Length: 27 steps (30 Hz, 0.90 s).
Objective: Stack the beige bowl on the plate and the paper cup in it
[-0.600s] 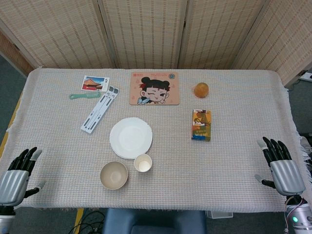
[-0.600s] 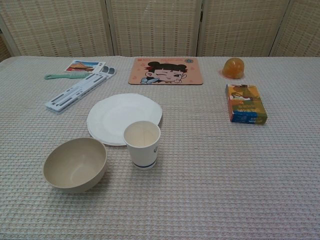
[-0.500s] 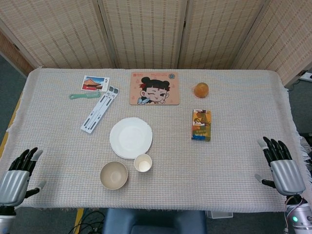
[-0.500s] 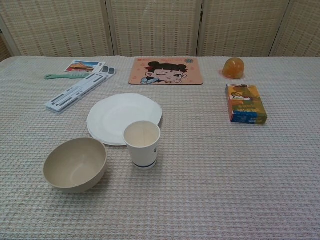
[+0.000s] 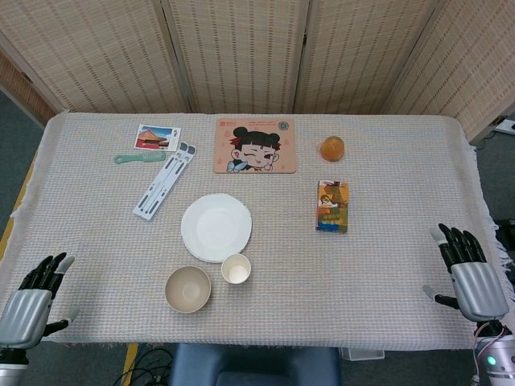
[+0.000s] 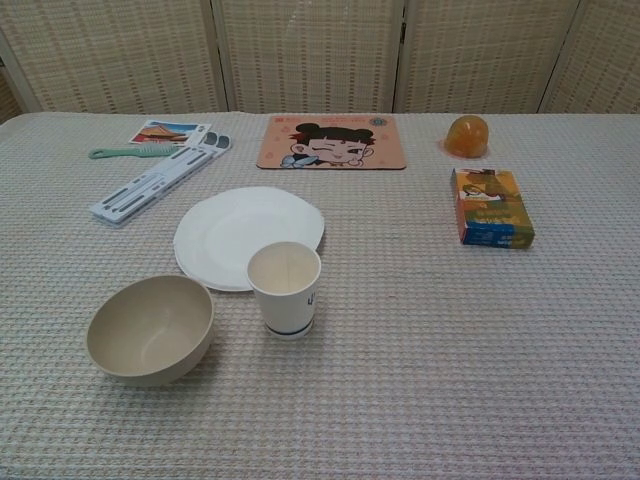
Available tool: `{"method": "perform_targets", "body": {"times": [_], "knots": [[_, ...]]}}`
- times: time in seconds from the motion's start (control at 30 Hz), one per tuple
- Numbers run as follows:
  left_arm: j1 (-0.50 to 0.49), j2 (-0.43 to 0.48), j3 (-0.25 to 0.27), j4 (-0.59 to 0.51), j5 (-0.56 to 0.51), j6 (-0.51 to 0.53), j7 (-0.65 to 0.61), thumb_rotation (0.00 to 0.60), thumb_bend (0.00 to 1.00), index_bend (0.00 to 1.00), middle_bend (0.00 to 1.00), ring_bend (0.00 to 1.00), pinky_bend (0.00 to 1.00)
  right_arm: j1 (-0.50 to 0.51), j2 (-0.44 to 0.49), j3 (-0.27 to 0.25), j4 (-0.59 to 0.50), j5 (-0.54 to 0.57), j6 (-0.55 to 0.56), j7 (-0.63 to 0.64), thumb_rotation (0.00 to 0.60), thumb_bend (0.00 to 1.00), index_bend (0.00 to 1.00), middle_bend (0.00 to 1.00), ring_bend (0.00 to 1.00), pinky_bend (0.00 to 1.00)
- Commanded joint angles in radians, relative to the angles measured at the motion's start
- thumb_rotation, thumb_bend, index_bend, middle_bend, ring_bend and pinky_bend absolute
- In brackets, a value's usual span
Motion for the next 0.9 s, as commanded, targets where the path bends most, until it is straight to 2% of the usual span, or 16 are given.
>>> {"method": "perform_targets", "body": {"times": [0.03,0.17,0.27,0.53,0.9], "knots": [[0.017,-0.006,0.016,-0.032,0.012,0.013,0.04,0.6,0.26,0.13,0.08,0.01,0.2,-0.002,0.013,-0.001,0.0,-0.008,0.006,0.032,0.6,0.1,0.0,0.0,0.0,0.0],[0.015,-0.026,0.045,-0.079,0.05,-0.016,0.127,0.6,0.26,0.16,0.08,0.01,0.2,-0.009,0.028,-0.005,0.005,-0.028,0.028,0.085,0.6,0.1,0.0,0.0,0.0,0.0],[-0.011,-0.044,0.044,-0.109,0.056,-0.064,0.182,0.6,0.26,0.18,0.08,0.01,0.2,-0.011,0.039,-0.011,0.012,-0.04,0.033,0.115,0.6,0.1,0.0,0.0,0.0,0.0],[-0.103,-0.052,0.06,-0.121,0.068,-0.233,0.149,0.6,0.26,0.21,0.09,0.01,0.2,-0.02,0.047,-0.011,0.018,-0.042,0.049,0.128,0.6,0.1,0.0,0.0,0.0,0.0],[-0.183,-0.093,0.044,-0.038,0.14,-0.278,0.058,0.6,0.26,0.31,0.11,0.01,0.2,-0.036,0.053,-0.015,0.007,-0.051,0.074,0.113,0.6,0.1,0.0,0.0,0.0,0.0]]}}
